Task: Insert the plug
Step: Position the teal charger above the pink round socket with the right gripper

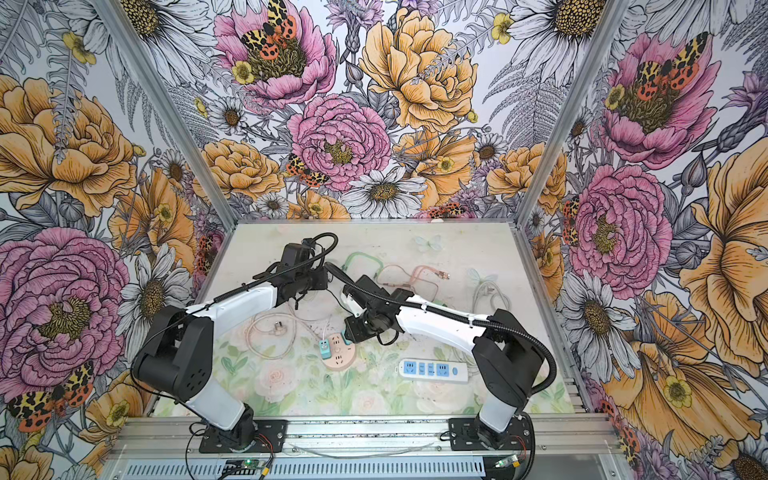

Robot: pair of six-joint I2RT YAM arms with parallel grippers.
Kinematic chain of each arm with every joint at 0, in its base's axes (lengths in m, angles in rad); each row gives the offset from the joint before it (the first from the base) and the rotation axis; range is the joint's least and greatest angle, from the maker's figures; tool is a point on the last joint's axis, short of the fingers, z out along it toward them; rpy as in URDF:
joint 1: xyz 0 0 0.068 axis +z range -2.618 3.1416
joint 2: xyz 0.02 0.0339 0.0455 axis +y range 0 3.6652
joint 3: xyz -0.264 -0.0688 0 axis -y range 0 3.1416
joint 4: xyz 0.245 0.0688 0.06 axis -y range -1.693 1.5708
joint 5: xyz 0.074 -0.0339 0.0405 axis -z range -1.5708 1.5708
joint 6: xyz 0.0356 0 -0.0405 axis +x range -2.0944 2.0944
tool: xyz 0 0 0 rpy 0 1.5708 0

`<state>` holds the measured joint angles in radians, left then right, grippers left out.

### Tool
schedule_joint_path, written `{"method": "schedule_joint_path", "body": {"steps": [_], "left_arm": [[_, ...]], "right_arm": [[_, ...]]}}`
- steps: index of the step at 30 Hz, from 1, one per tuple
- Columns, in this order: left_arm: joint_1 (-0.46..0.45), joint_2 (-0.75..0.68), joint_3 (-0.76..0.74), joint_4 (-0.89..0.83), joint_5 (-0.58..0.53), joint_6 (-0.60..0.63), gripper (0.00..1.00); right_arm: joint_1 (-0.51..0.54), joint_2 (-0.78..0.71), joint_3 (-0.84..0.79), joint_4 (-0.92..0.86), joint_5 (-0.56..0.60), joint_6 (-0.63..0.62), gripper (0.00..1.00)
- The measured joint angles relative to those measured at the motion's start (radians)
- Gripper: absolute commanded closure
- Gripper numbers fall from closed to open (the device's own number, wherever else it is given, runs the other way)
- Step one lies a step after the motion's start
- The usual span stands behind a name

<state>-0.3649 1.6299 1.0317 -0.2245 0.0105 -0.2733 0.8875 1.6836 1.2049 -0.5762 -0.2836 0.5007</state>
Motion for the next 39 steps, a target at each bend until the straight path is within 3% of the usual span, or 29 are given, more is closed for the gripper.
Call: {"method": "schedule_joint_path", "body": {"steps": [39], "left_arm": [[-0.01, 0.0, -0.012, 0.014, -0.023, -0.007, 1.0]], "right_arm": [[0.074, 0.088, 0.108, -0.158, 0.135, 0.042, 1.0]]}}
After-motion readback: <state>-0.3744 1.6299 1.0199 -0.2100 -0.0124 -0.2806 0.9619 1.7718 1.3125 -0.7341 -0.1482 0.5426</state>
